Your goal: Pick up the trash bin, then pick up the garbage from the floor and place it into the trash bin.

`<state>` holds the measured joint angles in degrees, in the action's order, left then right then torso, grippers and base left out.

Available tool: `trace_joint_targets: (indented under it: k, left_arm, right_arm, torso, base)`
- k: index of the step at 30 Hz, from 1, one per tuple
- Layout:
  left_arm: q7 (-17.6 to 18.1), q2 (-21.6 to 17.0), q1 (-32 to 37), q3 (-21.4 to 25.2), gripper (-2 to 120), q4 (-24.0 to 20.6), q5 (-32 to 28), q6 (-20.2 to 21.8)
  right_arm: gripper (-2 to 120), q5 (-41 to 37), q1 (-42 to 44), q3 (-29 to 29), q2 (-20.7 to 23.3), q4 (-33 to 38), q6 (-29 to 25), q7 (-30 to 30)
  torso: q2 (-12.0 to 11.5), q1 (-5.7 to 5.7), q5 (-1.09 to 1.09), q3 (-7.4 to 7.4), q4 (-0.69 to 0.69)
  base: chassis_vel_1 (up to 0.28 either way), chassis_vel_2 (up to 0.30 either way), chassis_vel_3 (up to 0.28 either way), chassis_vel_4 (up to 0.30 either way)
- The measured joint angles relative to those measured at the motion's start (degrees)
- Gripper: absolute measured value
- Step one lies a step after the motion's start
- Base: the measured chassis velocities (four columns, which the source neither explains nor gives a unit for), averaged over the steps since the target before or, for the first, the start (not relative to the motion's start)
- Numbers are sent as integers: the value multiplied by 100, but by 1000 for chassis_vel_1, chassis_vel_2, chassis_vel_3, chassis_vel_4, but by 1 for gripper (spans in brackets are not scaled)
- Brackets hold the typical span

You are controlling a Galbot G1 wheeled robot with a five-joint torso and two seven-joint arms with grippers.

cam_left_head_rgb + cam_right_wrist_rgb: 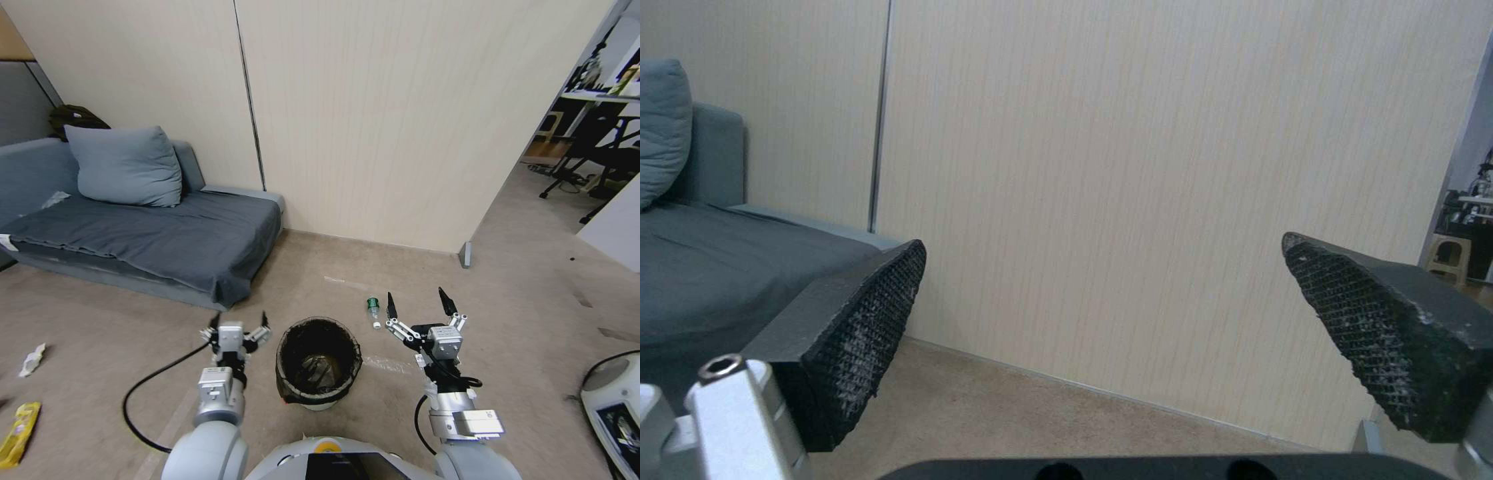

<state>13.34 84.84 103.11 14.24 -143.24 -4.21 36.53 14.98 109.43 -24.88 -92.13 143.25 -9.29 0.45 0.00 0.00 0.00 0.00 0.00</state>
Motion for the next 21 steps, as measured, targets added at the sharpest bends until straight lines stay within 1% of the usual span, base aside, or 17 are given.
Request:
trace_joint_targets:
  k: [6,8,13,21]
  left_arm:
    - [18,-39,27,-168,100,0,-249,219]
    - [22,-56,50,-324,100,0,-286,266]
    - [19,-64,79,-540,100,13,-272,306]
    - [92,-64,78,-708,100,258,-93,263]
  right_arm:
    - [100,2,0,-1,0,0,-8,6]
    - [100,1,0,-1,0,-1,-10,7]
    - [100,2,0,-1,0,-3,-15,10]
    - [100,2,1,-4,0,-8,-24,19]
  torso:
    - [0,0,0,0,0]
    - [0,0,0,0,0]
    - [0,0,0,0,0]
    - [0,0,0,0,0]
  base:
    - [0,0,0,0]
    - [0,0,0,0]
    - [0,0,0,0]
    - [0,0,0,0]
